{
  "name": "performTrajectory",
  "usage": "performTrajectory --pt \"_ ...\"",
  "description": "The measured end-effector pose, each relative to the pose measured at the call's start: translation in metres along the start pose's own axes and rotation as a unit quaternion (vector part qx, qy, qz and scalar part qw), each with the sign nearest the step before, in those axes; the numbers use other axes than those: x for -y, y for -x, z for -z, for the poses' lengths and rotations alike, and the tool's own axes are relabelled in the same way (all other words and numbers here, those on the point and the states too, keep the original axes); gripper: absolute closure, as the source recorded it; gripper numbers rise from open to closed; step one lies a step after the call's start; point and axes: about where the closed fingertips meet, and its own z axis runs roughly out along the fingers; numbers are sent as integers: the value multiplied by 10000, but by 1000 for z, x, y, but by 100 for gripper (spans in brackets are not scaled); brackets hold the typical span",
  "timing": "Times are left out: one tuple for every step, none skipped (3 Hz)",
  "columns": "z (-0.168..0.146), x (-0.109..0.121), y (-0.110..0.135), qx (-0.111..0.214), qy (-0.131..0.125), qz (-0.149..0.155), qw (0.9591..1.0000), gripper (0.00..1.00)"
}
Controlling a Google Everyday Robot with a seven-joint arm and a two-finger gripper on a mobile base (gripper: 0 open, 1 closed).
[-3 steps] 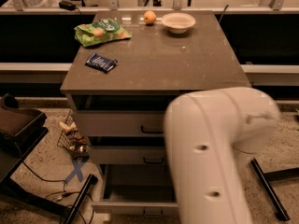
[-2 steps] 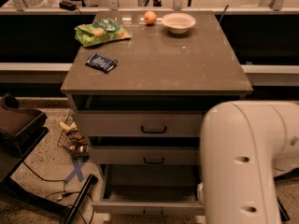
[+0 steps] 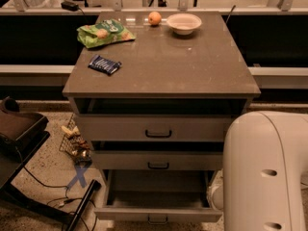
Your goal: Open bottom drawer
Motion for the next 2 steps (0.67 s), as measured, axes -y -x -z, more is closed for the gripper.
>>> performTrajectory --pt "-8 1 6 109 9 9 9999 100" --pt "-35 9 36 420 14 377 9984 100"
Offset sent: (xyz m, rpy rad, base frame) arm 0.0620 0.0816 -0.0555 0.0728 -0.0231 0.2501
